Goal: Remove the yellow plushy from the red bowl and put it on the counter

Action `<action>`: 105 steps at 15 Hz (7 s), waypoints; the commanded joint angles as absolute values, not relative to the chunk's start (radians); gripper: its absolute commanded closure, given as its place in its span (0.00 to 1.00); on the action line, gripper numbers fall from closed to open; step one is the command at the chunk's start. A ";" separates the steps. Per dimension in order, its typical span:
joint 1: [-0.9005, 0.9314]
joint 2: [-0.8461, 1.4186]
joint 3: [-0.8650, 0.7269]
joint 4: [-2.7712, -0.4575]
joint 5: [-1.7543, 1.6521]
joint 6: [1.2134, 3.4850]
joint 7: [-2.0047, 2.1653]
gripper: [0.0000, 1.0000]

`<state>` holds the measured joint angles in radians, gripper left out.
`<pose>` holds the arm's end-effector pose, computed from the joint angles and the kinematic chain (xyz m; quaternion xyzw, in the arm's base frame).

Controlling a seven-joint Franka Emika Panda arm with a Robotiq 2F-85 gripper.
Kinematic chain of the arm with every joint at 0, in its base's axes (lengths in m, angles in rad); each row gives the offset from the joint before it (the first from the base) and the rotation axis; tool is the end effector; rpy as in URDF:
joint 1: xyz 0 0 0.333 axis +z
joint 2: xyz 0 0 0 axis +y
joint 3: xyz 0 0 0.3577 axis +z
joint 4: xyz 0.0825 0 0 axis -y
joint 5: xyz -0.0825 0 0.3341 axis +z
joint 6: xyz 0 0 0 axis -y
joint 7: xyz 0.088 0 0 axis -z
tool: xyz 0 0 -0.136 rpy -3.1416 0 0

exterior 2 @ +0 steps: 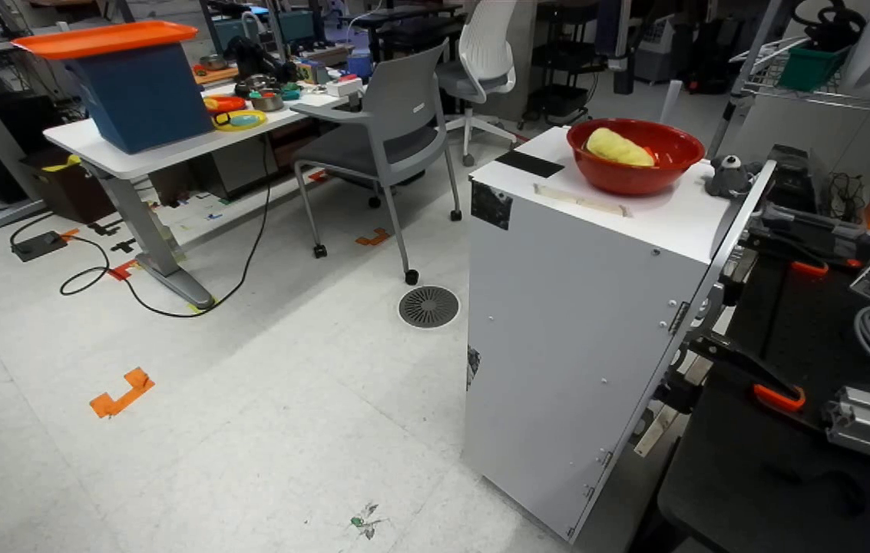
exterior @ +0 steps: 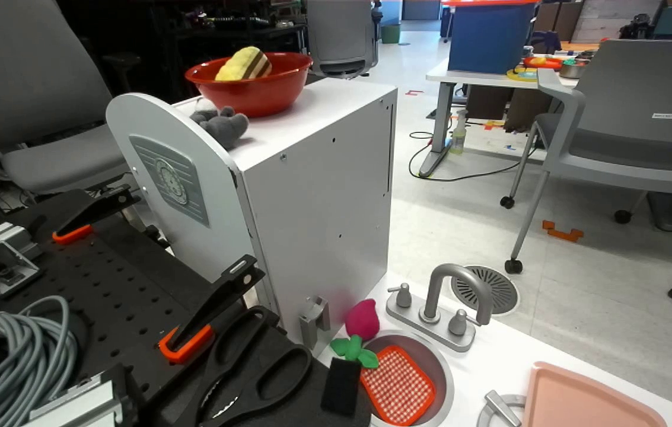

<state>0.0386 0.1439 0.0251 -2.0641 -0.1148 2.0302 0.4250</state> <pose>0.5130 0.0229 0.3937 0.9837 -0.1492 -0.0745 0.0672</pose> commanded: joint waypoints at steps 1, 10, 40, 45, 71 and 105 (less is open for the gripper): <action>0.063 0.160 0.022 -2.041 -0.158 2.001 0.429 0.00; 0.092 0.158 0.029 -2.064 -0.220 2.044 0.368 0.00; 0.063 0.212 0.036 -2.051 -0.156 2.148 0.087 0.00; 0.080 0.239 0.032 -2.041 -0.175 2.181 0.112 0.00; 0.105 0.269 0.030 -2.030 -0.172 2.228 0.264 0.00; 0.142 0.266 0.036 -2.046 -0.166 2.218 0.324 0.00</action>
